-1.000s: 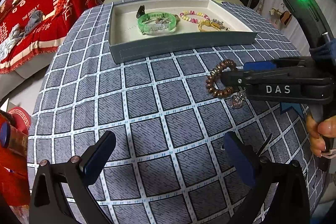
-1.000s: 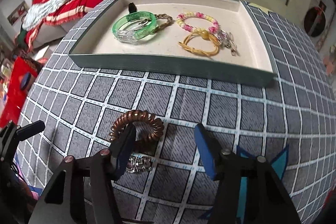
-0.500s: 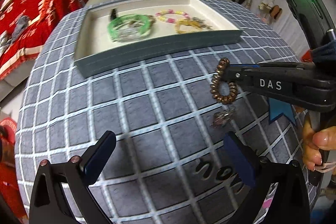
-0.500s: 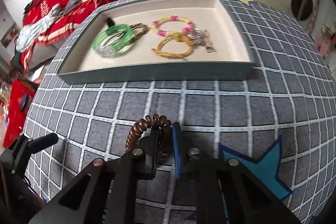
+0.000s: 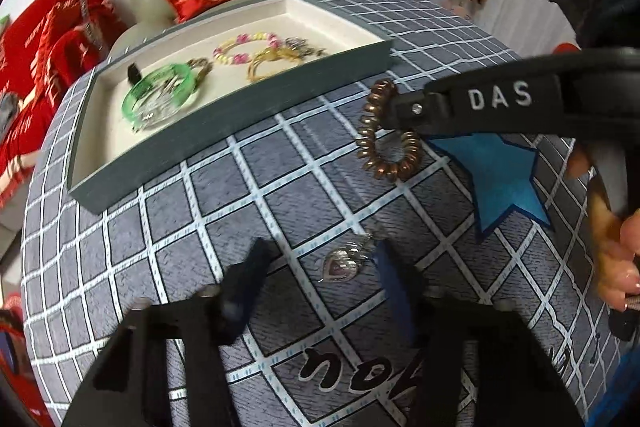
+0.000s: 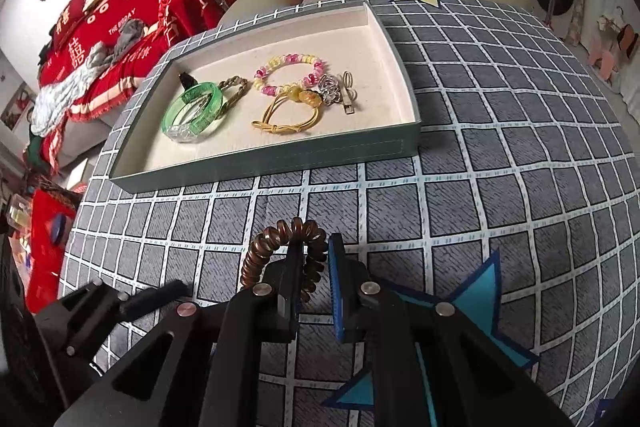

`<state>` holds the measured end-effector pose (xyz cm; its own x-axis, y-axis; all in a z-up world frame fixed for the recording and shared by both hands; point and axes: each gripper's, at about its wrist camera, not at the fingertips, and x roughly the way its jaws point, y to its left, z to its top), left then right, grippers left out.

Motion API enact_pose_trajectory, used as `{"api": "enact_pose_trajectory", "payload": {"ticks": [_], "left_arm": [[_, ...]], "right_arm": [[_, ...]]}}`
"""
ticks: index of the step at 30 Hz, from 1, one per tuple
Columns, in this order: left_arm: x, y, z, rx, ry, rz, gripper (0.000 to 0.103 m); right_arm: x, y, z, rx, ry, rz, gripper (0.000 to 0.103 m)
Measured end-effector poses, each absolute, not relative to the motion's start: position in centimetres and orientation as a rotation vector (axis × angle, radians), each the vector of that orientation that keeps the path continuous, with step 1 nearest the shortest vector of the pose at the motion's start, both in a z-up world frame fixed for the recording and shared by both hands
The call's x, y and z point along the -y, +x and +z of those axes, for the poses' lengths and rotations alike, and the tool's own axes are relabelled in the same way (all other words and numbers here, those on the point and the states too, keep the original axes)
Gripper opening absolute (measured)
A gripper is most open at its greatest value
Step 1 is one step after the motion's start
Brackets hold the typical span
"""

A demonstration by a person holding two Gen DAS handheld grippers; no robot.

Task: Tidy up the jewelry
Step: 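Grasp the silver heart pendant with the left tool while the right tool holds the coiled hair tie, then carry the pendant and coiled hair tie into the tray and open both tools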

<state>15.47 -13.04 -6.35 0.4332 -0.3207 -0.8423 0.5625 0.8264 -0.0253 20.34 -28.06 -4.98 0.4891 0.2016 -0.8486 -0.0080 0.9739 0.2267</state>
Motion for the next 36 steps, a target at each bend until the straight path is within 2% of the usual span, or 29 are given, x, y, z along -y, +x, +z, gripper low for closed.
{"api": "enact_pose_trajectory", "payload": {"ticks": [1, 3, 12, 36], "left_arm": [[13.0, 15.4, -6.3, -0.976, 0.278, -0.569, 0.037], [12.9, 15.3, -6.2, -0.981, 0.268, -0.589, 0.033], [10.7, 15.5, -5.6, -1.002, 0.162, -0.592, 0.033], [6.4, 20.3, 0.1, -0.865, 0.049, -0.502, 0.033]], "right_arm": [[28.2, 20.3, -5.0, -1.053, 0.211, 0.128, 0.014], [28.4, 20.0, -4.9, -1.052, 0.224, 0.126, 0.014], [28.7, 18.9, -4.1, -1.036, 0.261, 0.135, 0.014], [27.2, 21.4, 0.9, -0.957, 0.258, 0.164, 0.014]]}}
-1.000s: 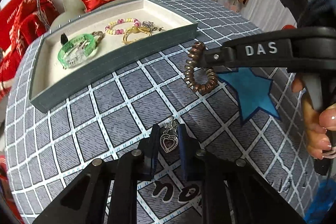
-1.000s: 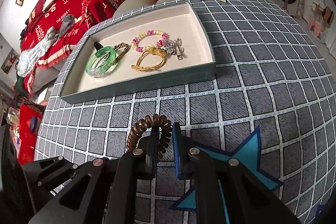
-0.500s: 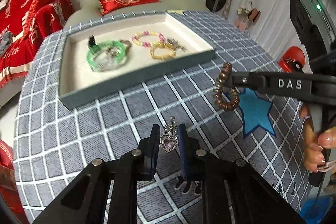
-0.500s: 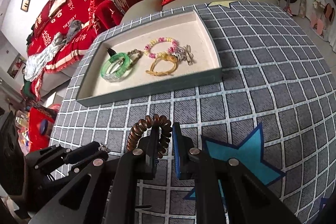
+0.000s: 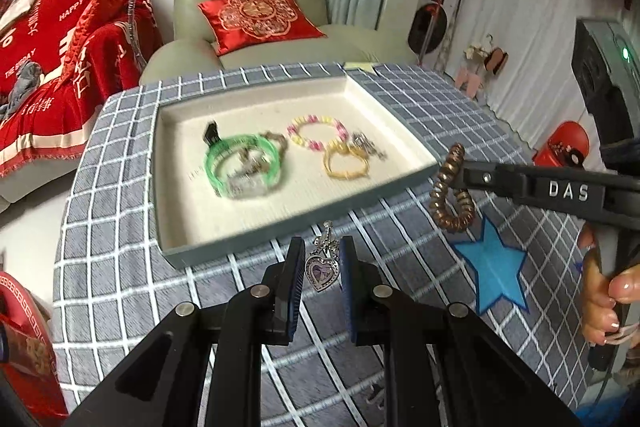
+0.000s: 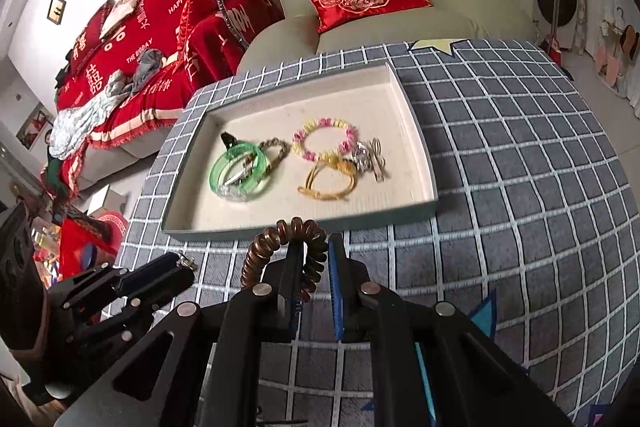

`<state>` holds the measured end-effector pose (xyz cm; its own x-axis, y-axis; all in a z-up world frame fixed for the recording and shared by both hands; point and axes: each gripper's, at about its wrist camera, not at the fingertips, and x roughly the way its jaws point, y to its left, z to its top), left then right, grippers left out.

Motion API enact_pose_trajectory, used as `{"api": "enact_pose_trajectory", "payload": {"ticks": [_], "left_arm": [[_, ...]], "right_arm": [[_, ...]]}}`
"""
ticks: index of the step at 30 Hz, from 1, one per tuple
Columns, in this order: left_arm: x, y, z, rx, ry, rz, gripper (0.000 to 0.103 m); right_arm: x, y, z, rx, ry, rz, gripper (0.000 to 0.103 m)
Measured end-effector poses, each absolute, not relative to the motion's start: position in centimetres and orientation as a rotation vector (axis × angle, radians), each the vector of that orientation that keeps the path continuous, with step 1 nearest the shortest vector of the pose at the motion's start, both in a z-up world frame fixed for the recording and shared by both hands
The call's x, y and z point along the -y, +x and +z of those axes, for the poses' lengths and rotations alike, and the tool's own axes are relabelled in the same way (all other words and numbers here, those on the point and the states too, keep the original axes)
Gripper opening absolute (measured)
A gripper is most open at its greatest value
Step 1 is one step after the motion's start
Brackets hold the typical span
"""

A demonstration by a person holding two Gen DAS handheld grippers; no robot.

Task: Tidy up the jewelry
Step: 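Carry the pendant and coiled hair tie into the tray and open both tools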

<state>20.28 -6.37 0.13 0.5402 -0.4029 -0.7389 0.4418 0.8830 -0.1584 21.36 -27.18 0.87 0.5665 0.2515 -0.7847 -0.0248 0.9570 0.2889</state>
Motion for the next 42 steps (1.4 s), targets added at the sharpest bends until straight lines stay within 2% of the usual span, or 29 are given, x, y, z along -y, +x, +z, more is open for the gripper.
{"api": "enact_pose_trajectory", "payload": {"ticks": [7, 16, 32, 33, 34, 35, 37, 42], "left_arm": [[5.2, 24.3, 0.6, -0.841, 0.028, -0.437, 0.033], [5.8, 29.0, -2.4, -0.89, 0.065, -0.364, 0.033], [7.5, 30.3, -4.8, -0.909, 0.164, -0.307, 0.033], [7.5, 30.4, -4.9, -0.91, 0.164, -0.303, 0.033], [7.5, 30.4, -4.8, -0.91, 0.163, -0.298, 0.033], [7.5, 30.3, -4.7, -0.909, 0.162, -0.295, 0.033], [7.5, 30.2, -4.5, -0.905, 0.164, -0.288, 0.033], [7.3, 29.8, -3.8, -0.886, 0.164, -0.277, 0.033]], "right_arm": [[27.4, 24.5, 0.6, -0.953, 0.275, 0.143, 0.014], [27.3, 29.6, -2.4, -0.997, 0.286, 0.097, 0.014], [26.5, 32.1, -6.2, -1.066, 0.179, 0.068, 0.016], [26.4, 32.1, -6.2, -1.069, 0.172, 0.069, 0.017], [26.3, 32.0, -6.2, -1.07, 0.172, 0.07, 0.024], [26.4, 32.0, -6.1, -1.068, 0.174, 0.067, 0.043], [26.5, 31.8, -5.8, -1.053, 0.183, 0.064, 0.063], [26.9, 31.1, -4.4, -1.003, 0.215, 0.074, 0.064]]}}
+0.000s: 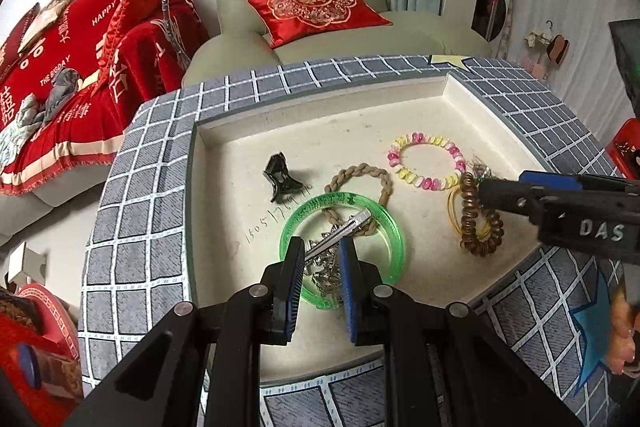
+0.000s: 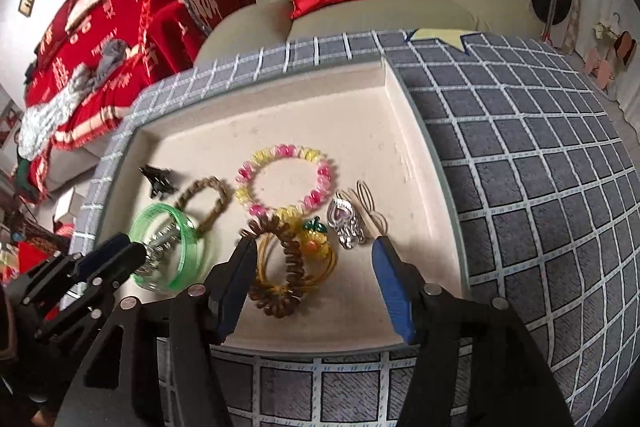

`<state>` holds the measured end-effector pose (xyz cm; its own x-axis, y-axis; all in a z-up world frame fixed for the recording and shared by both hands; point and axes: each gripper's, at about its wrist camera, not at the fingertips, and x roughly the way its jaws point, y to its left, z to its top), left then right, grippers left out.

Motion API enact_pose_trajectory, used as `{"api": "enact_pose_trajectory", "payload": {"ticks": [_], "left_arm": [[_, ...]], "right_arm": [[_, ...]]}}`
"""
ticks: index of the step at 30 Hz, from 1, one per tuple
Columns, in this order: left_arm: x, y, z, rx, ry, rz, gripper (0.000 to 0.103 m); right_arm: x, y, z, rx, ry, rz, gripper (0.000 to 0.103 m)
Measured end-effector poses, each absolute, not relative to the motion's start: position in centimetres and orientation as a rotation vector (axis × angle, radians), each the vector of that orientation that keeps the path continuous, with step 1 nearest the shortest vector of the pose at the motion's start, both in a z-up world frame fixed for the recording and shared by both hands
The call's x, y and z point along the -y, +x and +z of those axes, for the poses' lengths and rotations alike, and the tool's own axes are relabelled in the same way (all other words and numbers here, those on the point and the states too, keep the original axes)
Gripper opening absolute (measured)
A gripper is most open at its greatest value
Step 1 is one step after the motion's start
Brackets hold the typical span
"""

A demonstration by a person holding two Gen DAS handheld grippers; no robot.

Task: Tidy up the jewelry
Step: 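Carry the pendant and coiled hair tie into the tray and open both tools, then withdraw both open tools from the tray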

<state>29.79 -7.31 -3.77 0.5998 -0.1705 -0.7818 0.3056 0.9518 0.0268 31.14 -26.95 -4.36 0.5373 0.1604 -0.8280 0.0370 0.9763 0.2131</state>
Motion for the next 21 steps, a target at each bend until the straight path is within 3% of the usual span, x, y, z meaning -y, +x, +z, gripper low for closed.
{"api": "enact_pose_trajectory", "payload": {"ticks": [18, 19, 21], "left_arm": [[5.1, 28.7, -1.4, -0.829, 0.075, -0.216, 0.034], [4.8, 28.5, -1.2, -0.824, 0.065, -0.212, 0.053], [4.3, 28.1, -0.8, -0.801, 0.051, -0.177, 0.103]], "right_arm": [[28.6, 27.6, -1.8, -0.931, 0.281, 0.034, 0.064], [28.7, 27.4, -1.7, -0.93, 0.282, 0.032, 0.064], [28.9, 27.2, -1.7, -0.926, 0.279, 0.029, 0.064]]}}
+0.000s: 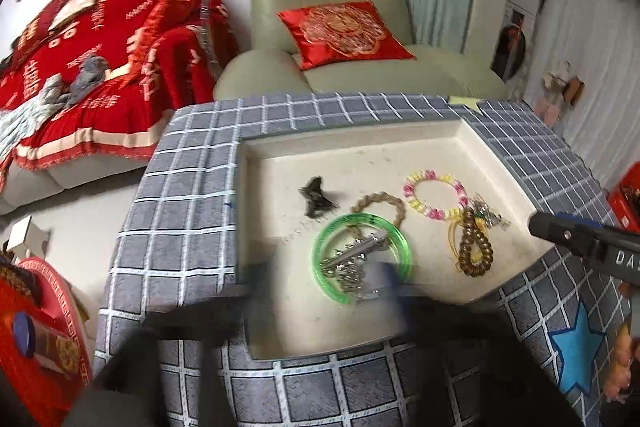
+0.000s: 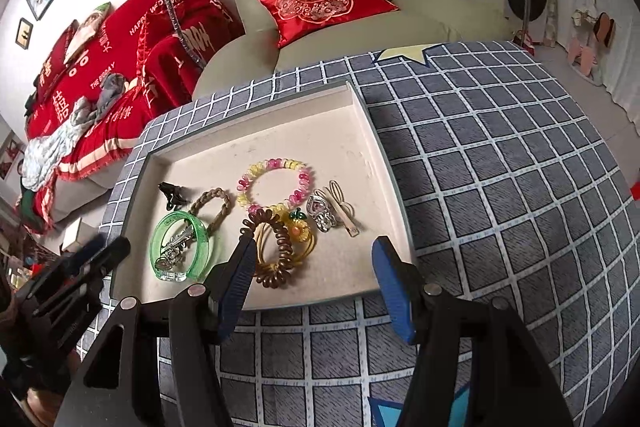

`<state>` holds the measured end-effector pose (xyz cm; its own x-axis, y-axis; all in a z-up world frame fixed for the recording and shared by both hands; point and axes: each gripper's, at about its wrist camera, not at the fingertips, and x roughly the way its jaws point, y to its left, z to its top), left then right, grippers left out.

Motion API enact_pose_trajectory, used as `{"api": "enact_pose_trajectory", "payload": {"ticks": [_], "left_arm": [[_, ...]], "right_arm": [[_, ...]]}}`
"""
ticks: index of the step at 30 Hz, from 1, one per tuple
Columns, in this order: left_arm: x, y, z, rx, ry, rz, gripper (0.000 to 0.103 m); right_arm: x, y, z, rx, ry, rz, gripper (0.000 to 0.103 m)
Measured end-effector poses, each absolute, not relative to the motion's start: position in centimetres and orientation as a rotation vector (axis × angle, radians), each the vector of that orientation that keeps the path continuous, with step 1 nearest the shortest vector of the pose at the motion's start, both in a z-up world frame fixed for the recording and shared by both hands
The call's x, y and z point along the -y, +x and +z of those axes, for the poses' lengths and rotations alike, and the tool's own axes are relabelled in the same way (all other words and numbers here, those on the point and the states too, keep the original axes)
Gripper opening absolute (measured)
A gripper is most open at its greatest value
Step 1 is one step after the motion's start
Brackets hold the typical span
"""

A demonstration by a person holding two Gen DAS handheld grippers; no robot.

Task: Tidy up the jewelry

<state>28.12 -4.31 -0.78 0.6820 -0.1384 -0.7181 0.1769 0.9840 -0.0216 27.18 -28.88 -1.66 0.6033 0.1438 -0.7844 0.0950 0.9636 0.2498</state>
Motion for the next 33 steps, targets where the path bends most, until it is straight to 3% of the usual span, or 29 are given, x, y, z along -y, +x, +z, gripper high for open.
{"api": "enact_pose_trajectory", "payload": {"ticks": [6, 7, 9, 12, 14, 33], "left_arm": [[3.8, 26.6, 0.6, -0.751, 0.052, -0.155, 0.103], [3.7, 26.3, 0.6, -0.754, 0.048, -0.153, 0.103], [3.5, 25.8, 0.3, -0.759, 0.042, -0.149, 0.103], [3.3, 24.8, -0.1, -0.767, 0.034, -0.133, 0.103], [3.2, 24.2, -0.4, -0.771, 0.033, -0.117, 0.103], [2.7, 18.7, -1.4, -0.769, 0.039, -0.048, 0.103]], "right_arm": [[28.7, 26.4, -1.4, -0.913, 0.258, 0.024, 0.064], [28.7, 26.2, -1.3, -0.908, 0.258, 0.025, 0.067], [28.5, 25.9, -1.3, -0.898, 0.251, 0.033, 0.084], [28.1, 24.8, -1.1, -0.868, 0.227, 0.036, 0.089], [27.8, 24.2, -1.1, -0.851, 0.216, 0.039, 0.103], [24.8, 18.3, -1.0, -0.75, 0.111, 0.029, 0.103]]}}
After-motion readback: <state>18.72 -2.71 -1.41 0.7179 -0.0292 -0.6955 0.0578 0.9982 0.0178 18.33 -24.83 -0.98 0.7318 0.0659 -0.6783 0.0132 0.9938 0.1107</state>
